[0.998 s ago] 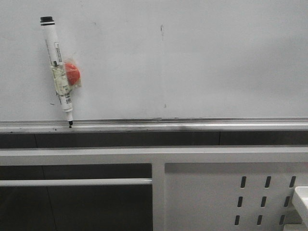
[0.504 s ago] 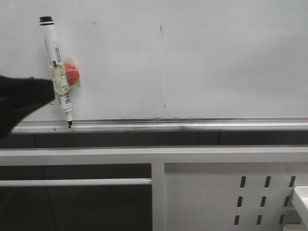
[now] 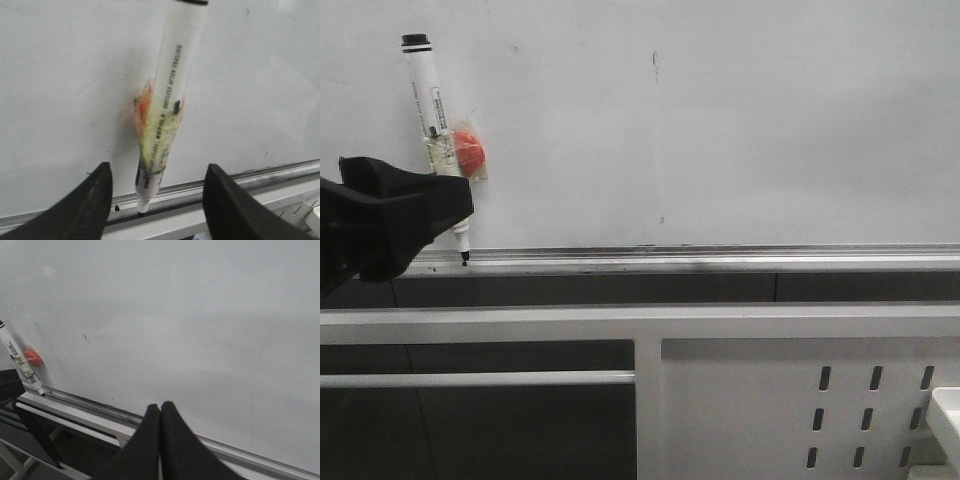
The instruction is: Write number 1 on whiteboard
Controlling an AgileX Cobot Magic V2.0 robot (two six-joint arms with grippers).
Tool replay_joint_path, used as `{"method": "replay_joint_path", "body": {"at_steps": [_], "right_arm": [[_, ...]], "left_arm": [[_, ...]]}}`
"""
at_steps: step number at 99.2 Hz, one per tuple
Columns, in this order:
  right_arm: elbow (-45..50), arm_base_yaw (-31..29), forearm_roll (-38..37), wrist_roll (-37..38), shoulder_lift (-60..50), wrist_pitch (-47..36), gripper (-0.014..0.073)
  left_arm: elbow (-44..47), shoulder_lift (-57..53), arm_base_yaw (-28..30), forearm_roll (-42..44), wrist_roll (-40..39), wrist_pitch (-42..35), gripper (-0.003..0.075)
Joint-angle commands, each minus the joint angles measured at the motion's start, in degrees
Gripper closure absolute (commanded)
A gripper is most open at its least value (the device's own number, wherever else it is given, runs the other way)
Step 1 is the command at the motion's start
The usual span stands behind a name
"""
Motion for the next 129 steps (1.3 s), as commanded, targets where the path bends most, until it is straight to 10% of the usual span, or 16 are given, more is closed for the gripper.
{"method": "replay_joint_path", "body": {"at_steps": [1, 45, 61, 102, 129], "right_arm": [[-1.4, 0.1, -0.1, -0.7, 0.7, -4.7, 0.0663], [-1.4, 0.1, -0.1, -0.7, 0.7, -4.9, 0.0663], [-1.4, 0.1, -0.1, -0.7, 0.7, -4.9, 0.0663], [-4.4, 5.6, 0.0, -7.2, 1.9, 5.6, 0.0663], [-11.6, 17.2, 0.0, -12.1, 10.0, 14.7, 0.0643]], "left_arm": [[-1.6, 0.6, -0.4, -0.9, -0.5, -12.6, 0.0355], [-6.8, 5.1, -0.4, -2.6, -0.5, -12.8, 0.0363], [-6.7, 5.6, -0.4, -1.9, -0.5, -12.8, 0.0738], [-4.8, 4.9, -0.4, 16.5, 0.4, -12.1, 0.0740], [-9.3, -8.0, -0.6, 29.8, 9.0, 21.5, 0.0740]]}}
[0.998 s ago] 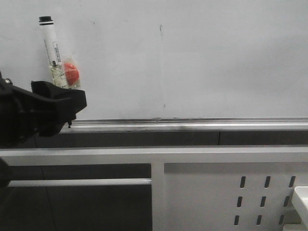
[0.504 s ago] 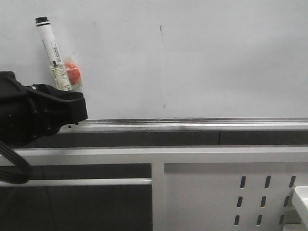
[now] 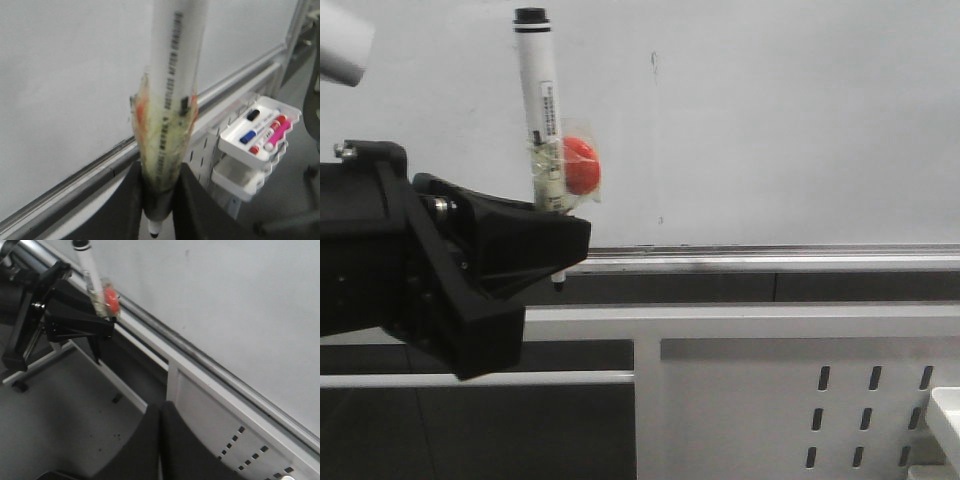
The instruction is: Write number 1 on whiteboard
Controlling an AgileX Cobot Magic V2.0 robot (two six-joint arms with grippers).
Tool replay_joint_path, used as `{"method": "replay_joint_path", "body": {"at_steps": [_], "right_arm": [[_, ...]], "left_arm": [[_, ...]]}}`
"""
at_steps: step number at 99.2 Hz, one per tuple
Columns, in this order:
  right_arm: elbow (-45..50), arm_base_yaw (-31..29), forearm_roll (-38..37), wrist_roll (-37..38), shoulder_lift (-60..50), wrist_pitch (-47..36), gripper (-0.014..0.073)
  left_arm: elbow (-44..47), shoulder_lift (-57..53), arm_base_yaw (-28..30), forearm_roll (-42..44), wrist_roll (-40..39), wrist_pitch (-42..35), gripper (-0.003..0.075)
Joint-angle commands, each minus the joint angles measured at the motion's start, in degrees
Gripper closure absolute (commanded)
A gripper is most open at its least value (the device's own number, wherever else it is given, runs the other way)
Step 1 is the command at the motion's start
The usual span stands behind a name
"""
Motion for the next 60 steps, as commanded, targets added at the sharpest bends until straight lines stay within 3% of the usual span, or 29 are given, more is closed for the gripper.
{"method": "replay_joint_path", "body": {"at_steps": [1, 7, 18, 25, 41, 60], "right_arm": [[-4.0, 2.8, 0.0, -1.3, 3.2, -2.4, 0.0631], [-4.9, 4.6, 0.0, -2.0, 5.2, -3.4, 0.0550], [-6.1, 7.0, 0.0, -2.1, 9.1, -4.8, 0.0266], [-6.7, 7.8, 0.0, -2.1, 11.1, -5.8, 0.0155], [-8.2, 11.4, 0.0, -3.2, 14.9, -9.8, 0.0164], [-10.2, 17.4, -1.0, -6.3, 18.6, -15.1, 0.0183]], "left_arm": [[-3.7, -7.1, -0.6, 4.6, 3.3, 10.4, 0.0740], [-7.0, -11.3, -1.2, 9.3, 4.0, 23.7, 0.0740], [-13.1, -16.3, -3.3, 17.2, 4.0, 46.8, 0.0740], [-15.7, -18.3, -5.3, 20.6, 4.0, 55.6, 0.0740], [-17.7, -20.2, -9.6, 25.9, 4.0, 58.4, 0.0740], [-19.5, -19.8, -10.7, 25.7, 3.9, 59.4, 0.0740]]}}
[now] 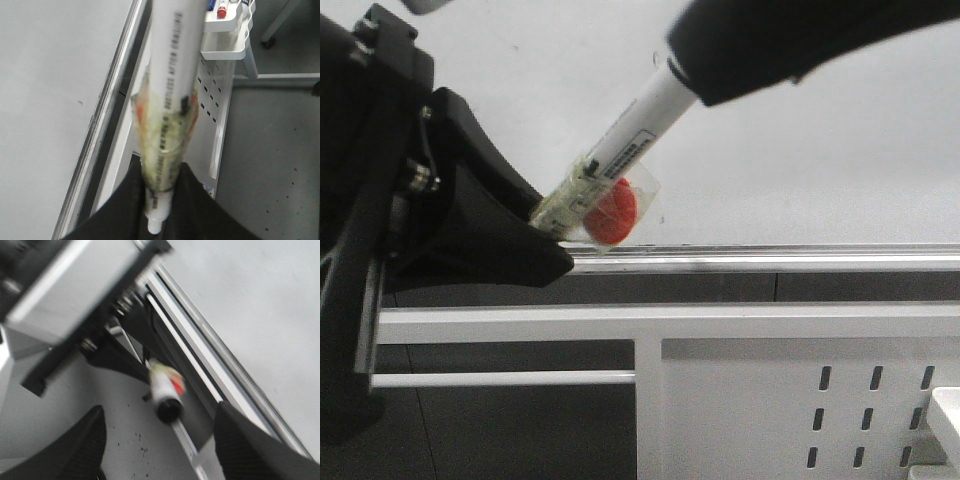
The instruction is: Write number 1 on whiteboard
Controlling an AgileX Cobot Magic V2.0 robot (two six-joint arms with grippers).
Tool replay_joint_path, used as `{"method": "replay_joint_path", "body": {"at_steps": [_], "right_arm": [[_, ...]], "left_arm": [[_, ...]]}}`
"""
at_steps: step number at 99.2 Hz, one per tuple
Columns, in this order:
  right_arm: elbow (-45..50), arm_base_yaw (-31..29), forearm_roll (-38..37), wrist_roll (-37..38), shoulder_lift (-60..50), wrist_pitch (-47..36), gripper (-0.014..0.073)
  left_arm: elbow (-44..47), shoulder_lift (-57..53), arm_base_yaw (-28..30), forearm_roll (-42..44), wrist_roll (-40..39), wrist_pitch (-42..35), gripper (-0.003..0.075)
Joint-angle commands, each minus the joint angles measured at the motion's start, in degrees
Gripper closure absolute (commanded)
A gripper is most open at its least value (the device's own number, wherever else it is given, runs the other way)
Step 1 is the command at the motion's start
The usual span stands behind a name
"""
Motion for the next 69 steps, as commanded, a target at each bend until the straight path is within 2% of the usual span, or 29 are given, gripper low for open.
{"method": "replay_joint_path", "body": {"at_steps": [1, 46, 54, 69], "right_arm": [[-3.0, 1.9, -1.0, -1.4, 1.6, -6.2, 0.0183], [-3.4, 2.6, -2.5, -1.4, 8.4, -10.9, 0.0193], [-3.4, 2.6, -2.8, -1.4, 8.4, -11.0, 0.0271], [-3.4, 2.6, -3.3, -1.4, 8.4, -10.6, 0.0521]], "left_arm": [[-2.7, -1.1, -0.5, 0.3, -0.1, -2.0, 0.0740], [-3.9, -1.1, -0.5, 0.5, -0.1, -0.1, 0.0740], [-3.9, -1.1, -0.5, 0.5, -0.1, 0.0, 0.0740], [-3.9, -1.1, -0.5, 0.8, -0.1, -0.2, 0.0740]]}}
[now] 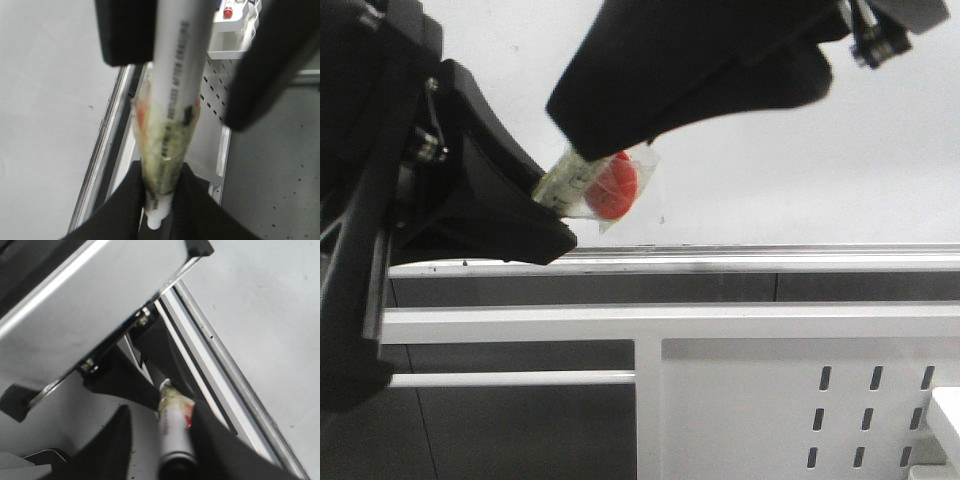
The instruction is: Write number 1 on whiteboard
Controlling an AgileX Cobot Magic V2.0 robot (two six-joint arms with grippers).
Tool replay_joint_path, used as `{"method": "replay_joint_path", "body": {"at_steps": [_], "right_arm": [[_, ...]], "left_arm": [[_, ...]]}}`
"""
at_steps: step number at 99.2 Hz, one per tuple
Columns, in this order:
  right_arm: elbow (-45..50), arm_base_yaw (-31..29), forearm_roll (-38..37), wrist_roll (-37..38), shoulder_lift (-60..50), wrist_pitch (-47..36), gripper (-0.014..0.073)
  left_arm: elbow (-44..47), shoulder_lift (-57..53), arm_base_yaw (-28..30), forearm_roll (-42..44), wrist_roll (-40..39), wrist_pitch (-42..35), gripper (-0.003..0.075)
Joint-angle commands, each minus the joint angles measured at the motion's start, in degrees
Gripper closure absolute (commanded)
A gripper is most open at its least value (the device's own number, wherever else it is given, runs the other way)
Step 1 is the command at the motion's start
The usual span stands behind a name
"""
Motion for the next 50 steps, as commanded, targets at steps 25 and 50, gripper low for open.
{"method": "replay_joint_path", "body": {"at_steps": [25, 50], "right_arm": [[-1.9, 0.1, -0.4, -0.7, -0.8, -3.4, 0.0669], [-1.9, 0.1, -0.4, 0.6, -1.1, -3.7, 0.0669]], "left_arm": [[-1.9, -2.2, -0.3, 0.9, -0.5, -2.9, 0.0580], [-1.9, -7.1, -0.3, -2.4, -0.5, -0.6, 0.0229]]}}
